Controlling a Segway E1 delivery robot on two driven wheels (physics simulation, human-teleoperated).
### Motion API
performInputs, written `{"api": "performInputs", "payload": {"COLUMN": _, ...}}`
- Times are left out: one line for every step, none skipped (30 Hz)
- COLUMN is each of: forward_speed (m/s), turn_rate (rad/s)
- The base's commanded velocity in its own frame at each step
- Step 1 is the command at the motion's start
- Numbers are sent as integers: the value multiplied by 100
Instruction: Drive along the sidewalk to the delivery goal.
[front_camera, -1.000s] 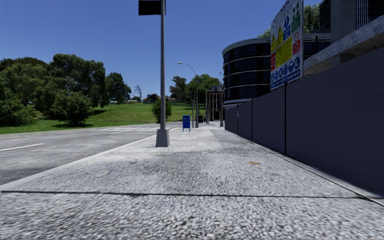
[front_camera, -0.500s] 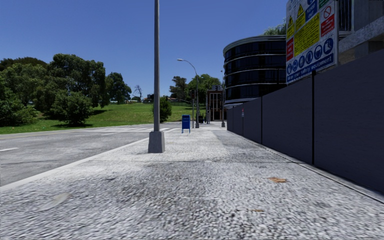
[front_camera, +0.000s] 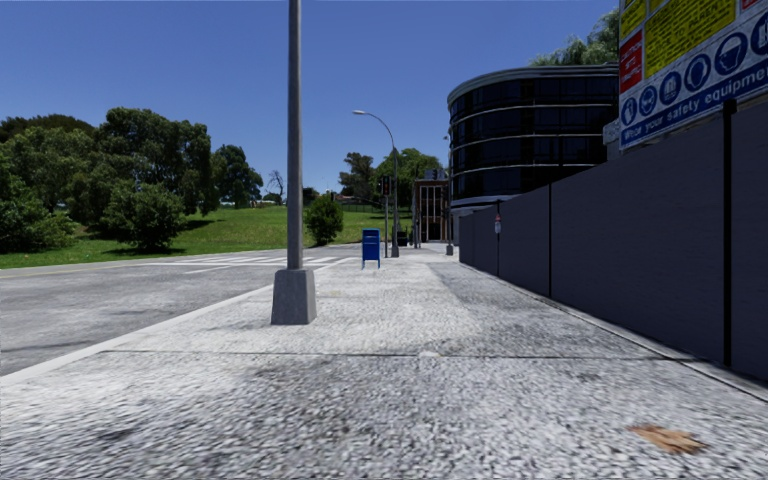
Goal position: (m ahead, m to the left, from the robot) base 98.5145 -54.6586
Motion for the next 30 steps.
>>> {"api": "performInputs", "payload": {"forward_speed": 200, "turn_rate": 0}}
{"api": "performInputs", "payload": {"forward_speed": 200, "turn_rate": 0}}
{"api": "performInputs", "payload": {"forward_speed": 200, "turn_rate": 0}}
{"api": "performInputs", "payload": {"forward_speed": 200, "turn_rate": 0}}
{"api": "performInputs", "payload": {"forward_speed": 200, "turn_rate": 0}}
{"api": "performInputs", "payload": {"forward_speed": 200, "turn_rate": 0}}
{"api": "performInputs", "payload": {"forward_speed": 200, "turn_rate": 0}}
{"api": "performInputs", "payload": {"forward_speed": 200, "turn_rate": 0}}
{"api": "performInputs", "payload": {"forward_speed": 200, "turn_rate": 0}}
{"api": "performInputs", "payload": {"forward_speed": 200, "turn_rate": 0}}
{"api": "performInputs", "payload": {"forward_speed": 200, "turn_rate": 0}}
{"api": "performInputs", "payload": {"forward_speed": 200, "turn_rate": 0}}
{"api": "performInputs", "payload": {"forward_speed": 200, "turn_rate": 0}}
{"api": "performInputs", "payload": {"forward_speed": 200, "turn_rate": 0}}
{"api": "performInputs", "payload": {"forward_speed": 200, "turn_rate": -2}}
{"api": "performInputs", "payload": {"forward_speed": 200, "turn_rate": -13}}
{"api": "performInputs", "payload": {"forward_speed": 200, "turn_rate": -13}}
{"api": "performInputs", "payload": {"forward_speed": 200, "turn_rate": -21}}
{"api": "performInputs", "payload": {"forward_speed": 200, "turn_rate": -24}}
{"api": "performInputs", "payload": {"forward_speed": 200, "turn_rate": -25}}
{"api": "performInputs", "payload": {"forward_speed": 200, "turn_rate": -25}}
{"api": "performInputs", "payload": {"forward_speed": 200, "turn_rate": -25}}
{"api": "performInputs", "payload": {"forward_speed": 200, "turn_rate": -25}}
{"api": "performInputs", "payload": {"forward_speed": 200, "turn_rate": -25}}
{"api": "performInputs", "payload": {"forward_speed": 200, "turn_rate": -25}}
{"api": "performInputs", "payload": {"forward_speed": 200, "turn_rate": -25}}
{"api": "performInputs", "payload": {"forward_speed": 200, "turn_rate": -25}}
{"api": "performInputs", "payload": {"forward_speed": 200, "turn_rate": -25}}
{"api": "performInputs", "payload": {"forward_speed": 200, "turn_rate": -25}}
{"api": "performInputs", "payload": {"forward_speed": 200, "turn_rate": -25}}
